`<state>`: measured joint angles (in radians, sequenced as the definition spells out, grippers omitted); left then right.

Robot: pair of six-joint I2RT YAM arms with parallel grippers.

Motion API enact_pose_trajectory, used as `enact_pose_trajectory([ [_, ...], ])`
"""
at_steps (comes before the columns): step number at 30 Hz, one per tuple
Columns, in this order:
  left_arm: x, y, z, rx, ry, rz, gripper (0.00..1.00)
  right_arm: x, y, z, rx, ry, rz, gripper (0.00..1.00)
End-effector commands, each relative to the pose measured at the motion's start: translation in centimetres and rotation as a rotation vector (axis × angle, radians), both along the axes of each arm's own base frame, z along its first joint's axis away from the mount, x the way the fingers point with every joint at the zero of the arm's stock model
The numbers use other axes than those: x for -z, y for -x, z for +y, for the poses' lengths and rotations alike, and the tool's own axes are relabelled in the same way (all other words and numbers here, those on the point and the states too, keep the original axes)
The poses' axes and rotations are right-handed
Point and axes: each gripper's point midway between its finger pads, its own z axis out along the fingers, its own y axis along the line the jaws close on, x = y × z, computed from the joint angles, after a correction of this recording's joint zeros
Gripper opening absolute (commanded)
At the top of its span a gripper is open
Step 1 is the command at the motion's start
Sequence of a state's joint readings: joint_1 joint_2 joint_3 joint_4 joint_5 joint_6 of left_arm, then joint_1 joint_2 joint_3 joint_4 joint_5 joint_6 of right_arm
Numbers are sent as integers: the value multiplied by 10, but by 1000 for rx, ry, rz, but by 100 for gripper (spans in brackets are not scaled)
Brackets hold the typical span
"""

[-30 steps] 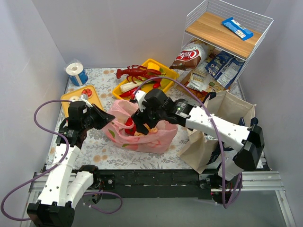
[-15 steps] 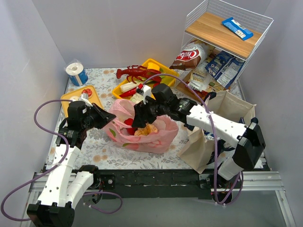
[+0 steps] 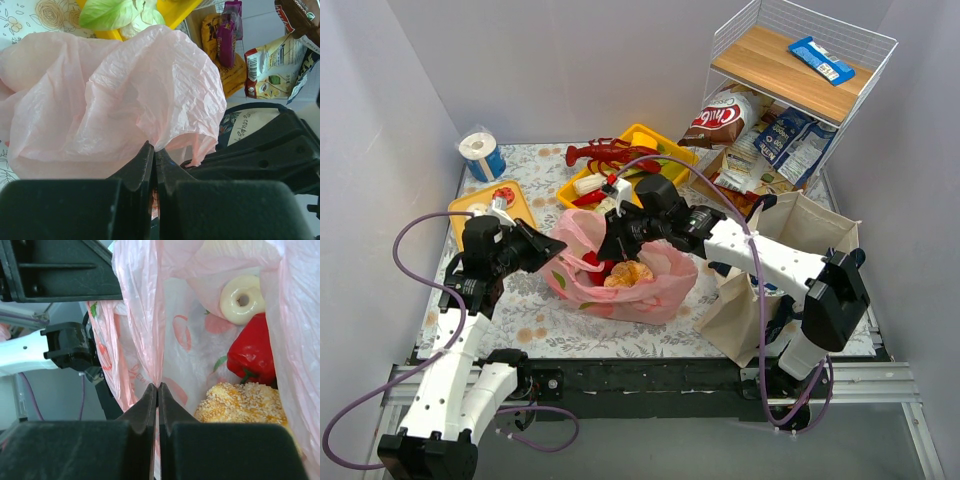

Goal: Place the mixed food into the grocery bags and tie them

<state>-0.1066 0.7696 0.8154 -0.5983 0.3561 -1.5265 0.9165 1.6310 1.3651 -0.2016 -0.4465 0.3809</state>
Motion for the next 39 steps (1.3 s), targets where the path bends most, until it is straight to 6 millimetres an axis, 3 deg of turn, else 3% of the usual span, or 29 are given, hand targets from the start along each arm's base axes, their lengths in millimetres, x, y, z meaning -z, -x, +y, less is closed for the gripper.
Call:
enact_pose_trajectory([
  [1,-12,-3,4,-8,-20,-54,14,-44,-9,-3,23,-33,-69,1],
  [4,-28,-10,9,2,-92,-113,63,-68,-12,-14,40,4,-94,1],
  [5,-31,-12,11,8,-115,-128,83,-88,-21,-17,59,-8,-133,1],
  [6,-36,-15,13,7,-142,-146,89,-83,-21,-24,61,41,-109,1],
  [8,-54,-19,17,40,-227,-222,98,-91,-33,-35,89,73,-111,1],
  [12,-93,-14,6,205,-327,-419,98,-110,-47,-46,73,118,-109,1],
  [16,-141,-3,-13,344,-347,-675,98,-102,-42,-54,11,172,-93,1],
  [19,-158,3,-33,468,-302,-799,98,-101,-36,-56,-36,173,-107,1],
  [24,-160,-3,-53,577,-249,-866,98,-110,-29,-60,-79,146,-137,1],
  [32,-146,-30,-82,701,-195,-887,98,-120,-22,-64,-117,83,-114,1],
  [37,-145,-21,-103,816,-84,-904,98,-119,-27,-73,-92,97,-101,1],
  [39,-131,-14,-110,878,-32,-855,98,-122,-29,-75,-84,94,-106,1],
])
